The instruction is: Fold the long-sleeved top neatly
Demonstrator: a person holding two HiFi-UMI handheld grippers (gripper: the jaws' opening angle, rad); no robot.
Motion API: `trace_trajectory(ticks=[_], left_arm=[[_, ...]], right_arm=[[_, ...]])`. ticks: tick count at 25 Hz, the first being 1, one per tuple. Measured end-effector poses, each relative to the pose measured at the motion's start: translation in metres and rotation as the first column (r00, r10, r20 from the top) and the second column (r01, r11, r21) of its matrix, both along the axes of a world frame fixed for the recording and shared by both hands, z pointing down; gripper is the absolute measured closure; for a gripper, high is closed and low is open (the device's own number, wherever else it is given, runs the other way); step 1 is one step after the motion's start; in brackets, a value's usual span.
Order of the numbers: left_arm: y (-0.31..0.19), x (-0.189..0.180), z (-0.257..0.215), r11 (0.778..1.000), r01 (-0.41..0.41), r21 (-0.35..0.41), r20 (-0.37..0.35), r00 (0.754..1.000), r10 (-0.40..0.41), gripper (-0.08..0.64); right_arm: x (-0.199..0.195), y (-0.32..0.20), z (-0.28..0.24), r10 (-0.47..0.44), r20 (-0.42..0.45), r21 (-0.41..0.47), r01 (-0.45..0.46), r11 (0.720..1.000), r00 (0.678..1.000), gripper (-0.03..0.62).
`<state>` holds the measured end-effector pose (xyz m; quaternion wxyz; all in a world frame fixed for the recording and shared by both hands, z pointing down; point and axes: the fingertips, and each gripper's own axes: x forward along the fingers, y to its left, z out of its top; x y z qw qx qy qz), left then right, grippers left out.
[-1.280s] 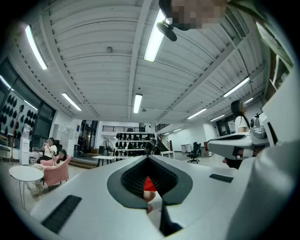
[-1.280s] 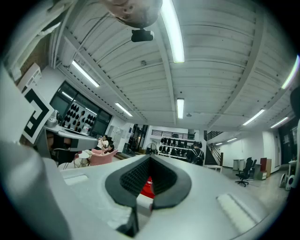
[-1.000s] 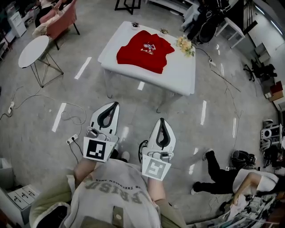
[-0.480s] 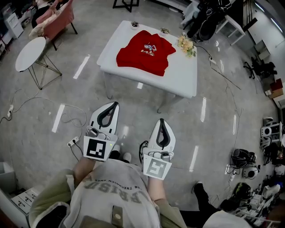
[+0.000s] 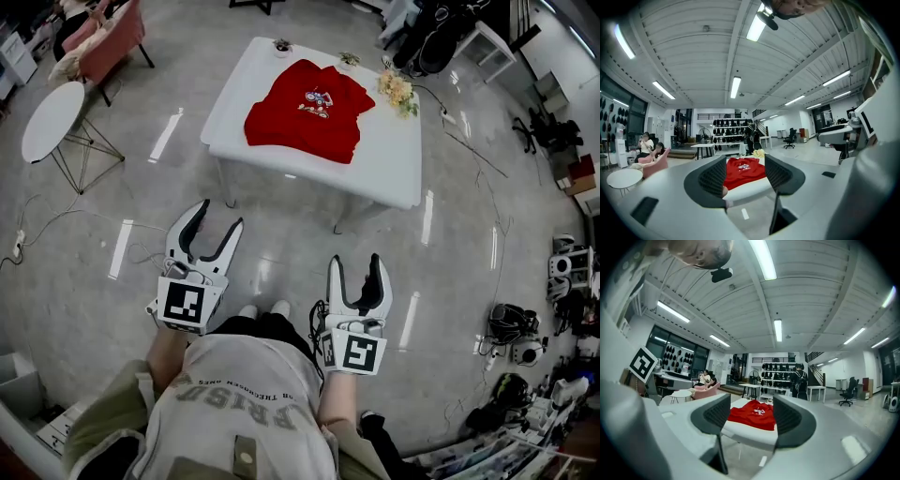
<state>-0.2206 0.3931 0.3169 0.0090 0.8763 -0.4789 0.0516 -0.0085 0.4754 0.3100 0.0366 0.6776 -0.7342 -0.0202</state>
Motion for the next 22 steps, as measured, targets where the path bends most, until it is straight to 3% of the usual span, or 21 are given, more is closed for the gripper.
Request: trace_trajectory(ticks=[3, 9, 22], left_arm=[[-0.015, -0.012, 0.015, 0.999, 0.024, -0.047, 0.041, 0.999, -0.022, 0.295], [-0.044, -0.011, 0.036, 0.995, 0.065, -0.069, 0.075, 0.995, -0.06, 0.28], [-0.169, 0.043, 0.036, 0.992, 0.114, -0.056, 0.097, 0.989, -0.108, 0.279]], right_arm=[[0.012, -0.011, 0.003, 0.02, -0.01, -0.018, -0.02, 1.0, 1.0, 0.321], [0.022, -0.051, 0.022, -0.008, -0.02, -0.044, 0.007, 0.999, 1.0, 0.321], [0.08, -0.19, 0.028, -0.074, -0.048, -0.034, 0.072, 0.997, 0.996, 0.321]])
